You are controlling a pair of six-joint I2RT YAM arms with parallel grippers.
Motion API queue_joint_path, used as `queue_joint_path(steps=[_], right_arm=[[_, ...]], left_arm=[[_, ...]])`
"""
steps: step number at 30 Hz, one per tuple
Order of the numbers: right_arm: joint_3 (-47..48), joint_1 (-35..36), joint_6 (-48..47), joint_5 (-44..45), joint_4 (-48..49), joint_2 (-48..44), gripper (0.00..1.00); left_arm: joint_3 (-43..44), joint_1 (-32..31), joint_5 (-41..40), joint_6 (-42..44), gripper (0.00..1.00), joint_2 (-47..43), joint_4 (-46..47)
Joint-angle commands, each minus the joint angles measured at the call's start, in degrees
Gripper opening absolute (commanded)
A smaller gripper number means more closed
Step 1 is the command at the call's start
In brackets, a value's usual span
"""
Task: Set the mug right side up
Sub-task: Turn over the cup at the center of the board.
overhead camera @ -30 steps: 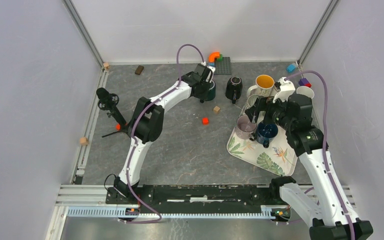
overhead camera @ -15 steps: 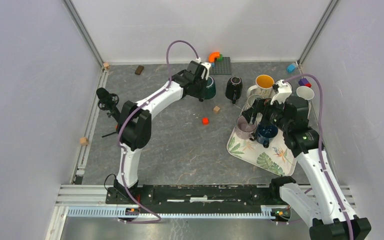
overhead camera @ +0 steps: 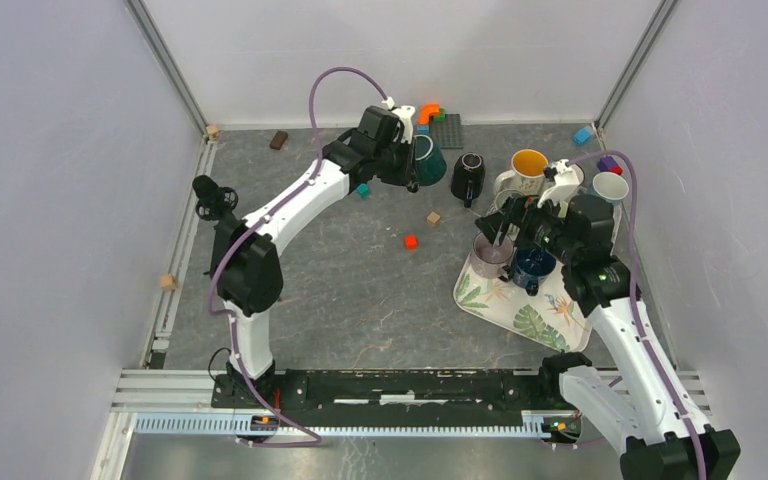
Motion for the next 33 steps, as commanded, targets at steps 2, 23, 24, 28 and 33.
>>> queue_joint_path(steps=[2,23,24,28,33], right_arm=[[-2.0,1.6,3.7,-2.8,10.7,0.8,0.98],[-15.0,2.8,37.1,-15.0,68.6,12.9,0.98],[-15.1,2.8,38.4,-15.0,70.7,13.4,0.98],[-14.8,2.8,42.1,-15.1,75.7,15.4,0.98],[-14.0,2.8,46.0,-15.6,80.9,18.5,0.98]], left_arm=[[0.2,-0.1,7.8,-7.1,0.02,-7.9,7.6],[-11.5,-0.9,26.1,-29.2,0.02,-17.9,33.6],[-12.0,-0.9,26.6,-30.3,0.02,-18.3,35.3],[-14.3,-1.1,28.4,-34.3,0.02,-19.1,41.1],[-15.6,-1.5,29.8,-37.7,0.02,-19.2,46.3]])
